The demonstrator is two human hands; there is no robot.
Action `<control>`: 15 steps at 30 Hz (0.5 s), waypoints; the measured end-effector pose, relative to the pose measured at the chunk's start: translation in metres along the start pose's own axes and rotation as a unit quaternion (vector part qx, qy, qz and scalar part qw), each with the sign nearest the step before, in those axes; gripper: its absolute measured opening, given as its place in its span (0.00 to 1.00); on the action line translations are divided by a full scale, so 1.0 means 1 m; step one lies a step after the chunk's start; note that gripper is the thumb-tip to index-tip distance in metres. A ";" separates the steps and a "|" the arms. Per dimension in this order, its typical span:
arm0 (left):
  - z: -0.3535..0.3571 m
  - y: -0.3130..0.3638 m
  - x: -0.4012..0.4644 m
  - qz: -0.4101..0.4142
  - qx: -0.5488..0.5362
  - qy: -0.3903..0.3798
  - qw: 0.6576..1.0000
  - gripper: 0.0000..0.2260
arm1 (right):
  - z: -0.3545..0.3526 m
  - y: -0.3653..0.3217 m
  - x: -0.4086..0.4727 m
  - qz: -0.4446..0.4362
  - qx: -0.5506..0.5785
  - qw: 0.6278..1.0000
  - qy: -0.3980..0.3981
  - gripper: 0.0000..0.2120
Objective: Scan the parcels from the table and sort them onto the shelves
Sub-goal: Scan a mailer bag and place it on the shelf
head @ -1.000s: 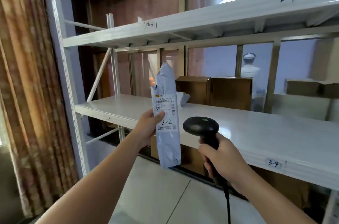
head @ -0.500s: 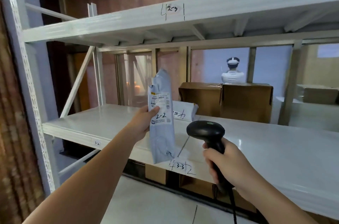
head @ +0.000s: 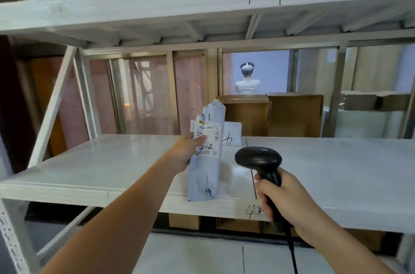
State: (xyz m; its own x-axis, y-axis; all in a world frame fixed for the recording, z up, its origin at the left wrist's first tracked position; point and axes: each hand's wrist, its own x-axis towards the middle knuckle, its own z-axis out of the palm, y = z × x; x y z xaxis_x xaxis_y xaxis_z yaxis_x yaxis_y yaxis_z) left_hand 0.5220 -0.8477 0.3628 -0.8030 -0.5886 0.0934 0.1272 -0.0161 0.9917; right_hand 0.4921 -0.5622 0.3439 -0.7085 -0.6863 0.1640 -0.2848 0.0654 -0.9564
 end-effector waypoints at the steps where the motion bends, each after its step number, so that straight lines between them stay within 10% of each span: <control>1: 0.012 -0.002 0.007 -0.007 0.008 -0.009 1.000 0.06 | -0.002 0.000 -0.002 0.004 -0.002 1.000 0.008 0.04; 15: 0.171 -0.032 0.079 -0.101 0.099 -0.029 0.990 0.12 | -0.088 -0.003 -0.023 0.028 -0.033 0.991 0.125 0.03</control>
State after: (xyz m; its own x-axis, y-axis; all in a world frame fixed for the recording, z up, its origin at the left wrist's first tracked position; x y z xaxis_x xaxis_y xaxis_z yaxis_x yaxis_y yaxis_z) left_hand 0.3550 -0.7549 0.3537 -0.8331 -0.5422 -0.1096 -0.1514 0.0329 0.9879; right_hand 0.4529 -0.4827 0.3640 -0.8603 -0.4791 0.1744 -0.2769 0.1517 -0.9489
